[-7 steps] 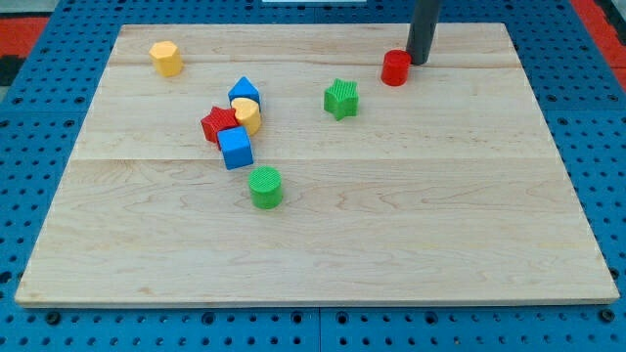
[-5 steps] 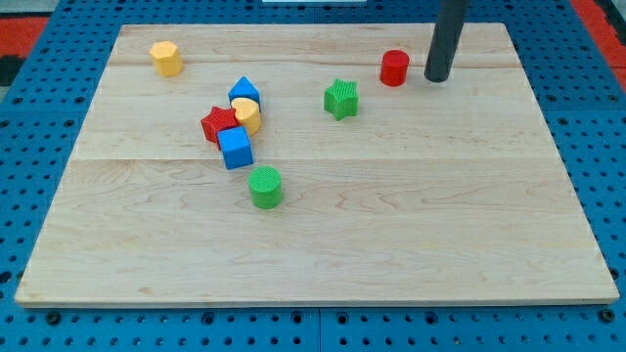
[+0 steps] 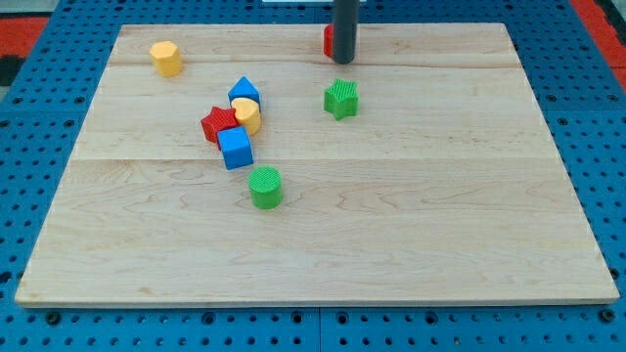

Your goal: Push the red circle towards top center

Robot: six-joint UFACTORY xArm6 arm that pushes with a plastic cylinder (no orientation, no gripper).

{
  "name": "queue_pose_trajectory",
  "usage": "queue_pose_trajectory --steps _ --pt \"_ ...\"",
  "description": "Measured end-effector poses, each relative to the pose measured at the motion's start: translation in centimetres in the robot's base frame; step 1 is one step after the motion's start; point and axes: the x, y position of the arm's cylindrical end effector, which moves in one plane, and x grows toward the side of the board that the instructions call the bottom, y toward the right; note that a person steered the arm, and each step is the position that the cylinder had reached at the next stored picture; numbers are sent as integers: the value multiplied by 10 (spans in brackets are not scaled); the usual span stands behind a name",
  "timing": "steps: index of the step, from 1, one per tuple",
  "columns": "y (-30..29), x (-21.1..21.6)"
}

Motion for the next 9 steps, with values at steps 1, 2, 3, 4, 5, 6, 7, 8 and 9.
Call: queue_pose_trajectory --steps 1,2,3,4,5,6,7,8,9 --pt "-74 12" --pt "-81 -26" --pt "-77 -75" --pt "-55 -79" --pt "-6 -80" --pt "23 -80" --pt "24 -80" --pt "24 -77" --pt "24 -67"
